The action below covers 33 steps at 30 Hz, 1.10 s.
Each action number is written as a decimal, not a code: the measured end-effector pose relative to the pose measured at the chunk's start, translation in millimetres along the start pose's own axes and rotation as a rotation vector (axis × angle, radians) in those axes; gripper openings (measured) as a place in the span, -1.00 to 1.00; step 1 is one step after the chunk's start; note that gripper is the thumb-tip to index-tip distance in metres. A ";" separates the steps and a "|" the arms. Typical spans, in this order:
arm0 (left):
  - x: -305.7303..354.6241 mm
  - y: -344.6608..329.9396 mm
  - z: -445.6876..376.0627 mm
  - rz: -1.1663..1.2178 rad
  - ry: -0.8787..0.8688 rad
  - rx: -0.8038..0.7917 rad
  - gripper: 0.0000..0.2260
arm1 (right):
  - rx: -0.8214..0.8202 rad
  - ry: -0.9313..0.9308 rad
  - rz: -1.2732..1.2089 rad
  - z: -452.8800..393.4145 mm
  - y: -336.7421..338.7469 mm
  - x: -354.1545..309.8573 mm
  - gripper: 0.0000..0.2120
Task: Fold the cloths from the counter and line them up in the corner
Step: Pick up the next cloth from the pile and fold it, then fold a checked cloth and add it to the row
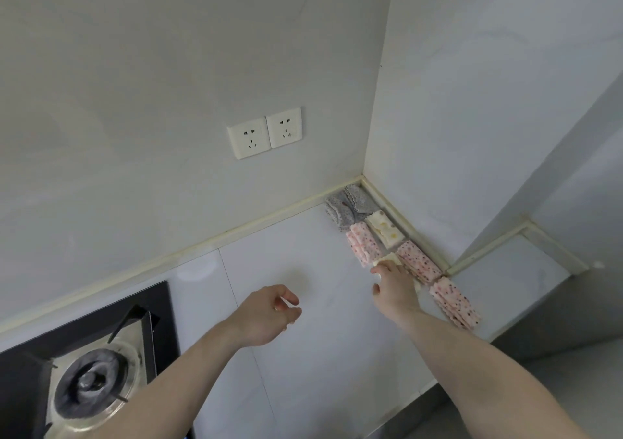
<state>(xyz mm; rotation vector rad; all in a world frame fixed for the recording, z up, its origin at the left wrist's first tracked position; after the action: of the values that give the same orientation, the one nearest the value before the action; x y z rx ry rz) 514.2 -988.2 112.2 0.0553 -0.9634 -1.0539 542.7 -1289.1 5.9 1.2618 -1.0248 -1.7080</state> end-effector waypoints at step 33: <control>-492.1 -17.0 692.6 0.288 0.453 1.121 -0.77 | -0.925 1.238 -0.224 548.6 -159.5 -717.5 -0.56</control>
<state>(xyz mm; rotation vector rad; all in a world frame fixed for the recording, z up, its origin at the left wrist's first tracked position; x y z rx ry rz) -47.3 -357.7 209.3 1.0021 -0.9932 -0.1170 150.1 -487.8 218.1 1.3867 0.5872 -0.9274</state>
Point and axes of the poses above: each hand's wrist, its own z-axis away from the middle knuckle, its own y-axis out of the back of the hand, x = y × z, the point moved 10 cm from there along -z, towards the middle knuckle, and after that the axes turned 7 degrees about -x, right-handed, at the moved point
